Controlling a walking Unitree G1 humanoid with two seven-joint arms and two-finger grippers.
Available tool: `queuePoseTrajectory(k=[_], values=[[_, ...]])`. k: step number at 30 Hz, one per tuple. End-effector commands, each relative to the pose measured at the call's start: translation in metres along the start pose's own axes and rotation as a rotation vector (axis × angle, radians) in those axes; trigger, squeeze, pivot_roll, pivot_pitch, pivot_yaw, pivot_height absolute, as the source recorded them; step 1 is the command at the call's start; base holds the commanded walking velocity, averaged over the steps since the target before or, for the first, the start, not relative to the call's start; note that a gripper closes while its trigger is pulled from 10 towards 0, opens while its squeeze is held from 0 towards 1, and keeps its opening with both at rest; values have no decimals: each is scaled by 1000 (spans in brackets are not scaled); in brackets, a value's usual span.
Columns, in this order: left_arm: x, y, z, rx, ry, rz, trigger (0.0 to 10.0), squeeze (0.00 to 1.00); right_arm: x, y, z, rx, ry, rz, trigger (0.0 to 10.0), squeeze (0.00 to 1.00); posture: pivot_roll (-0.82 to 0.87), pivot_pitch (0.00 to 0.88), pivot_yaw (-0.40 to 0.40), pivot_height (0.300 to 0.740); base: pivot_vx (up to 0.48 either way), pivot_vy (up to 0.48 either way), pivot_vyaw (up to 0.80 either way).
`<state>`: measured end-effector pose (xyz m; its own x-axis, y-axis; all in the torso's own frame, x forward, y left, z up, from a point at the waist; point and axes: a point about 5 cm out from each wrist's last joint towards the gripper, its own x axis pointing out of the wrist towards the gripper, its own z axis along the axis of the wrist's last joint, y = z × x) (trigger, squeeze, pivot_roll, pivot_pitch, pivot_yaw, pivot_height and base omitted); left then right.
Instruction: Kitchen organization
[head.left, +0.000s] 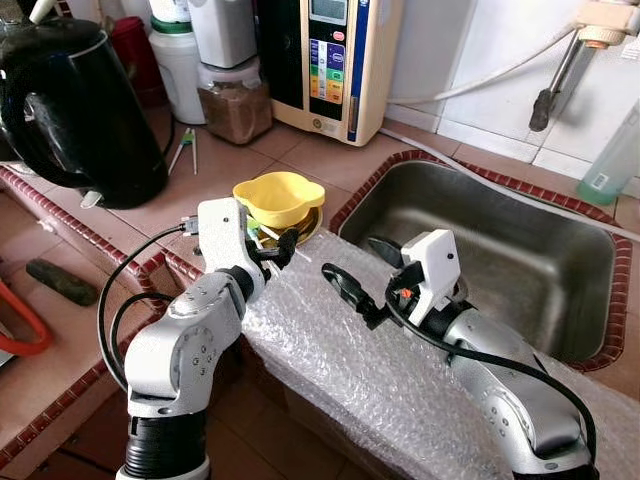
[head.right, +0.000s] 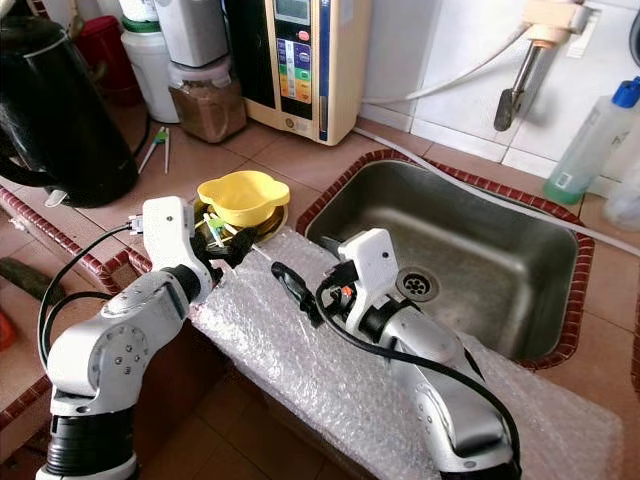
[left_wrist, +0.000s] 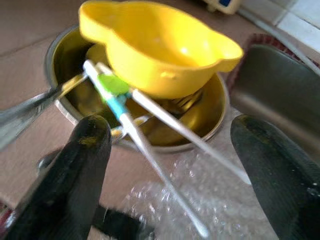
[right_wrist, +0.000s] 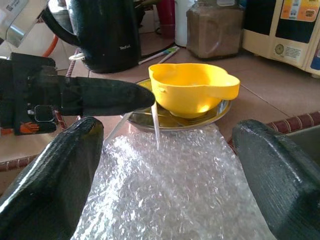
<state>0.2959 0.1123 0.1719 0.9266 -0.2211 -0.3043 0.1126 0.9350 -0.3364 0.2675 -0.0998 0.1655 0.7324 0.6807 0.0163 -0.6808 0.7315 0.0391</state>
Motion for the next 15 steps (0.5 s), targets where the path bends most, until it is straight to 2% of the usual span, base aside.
queuePoseTrajectory(k=[1,6,11,12,13,14,15], values=[[-3,-7,8,-24,0,-15,10000,1000,3,0,3,-11,-12,17,10000,0,-39,53,19,740,0,0,0],[-2,-9,8,-62,28,2,10000,1000,6,2,0,-7,-14,21,10000,0,-28,51,41,740,0,0,0],[-1,-15,10,-52,61,-37,10000,1000,9,3,1,3,-33,13,10000,0,-32,57,58,740,0,0,0],[0,-15,8,-70,83,-31,10000,918,8,4,0,3,-32,11,10000,0,-34,56,63,740,0,0,0],[0,-15,7,-80,98,-33,10000,110,8,3,-1,4,-31,8,10000,0,-35,55,64,740,0,0,0],[1,-16,7,-93,112,-33,10000,0,7,3,-1,5,-30,6,10000,0,-35,55,64,740,0,0,0],[2,-17,7,-107,117,-37,10000,0,7,3,-1,5,-30,3,10000,0,-35,56,65,740,0,0,0]])
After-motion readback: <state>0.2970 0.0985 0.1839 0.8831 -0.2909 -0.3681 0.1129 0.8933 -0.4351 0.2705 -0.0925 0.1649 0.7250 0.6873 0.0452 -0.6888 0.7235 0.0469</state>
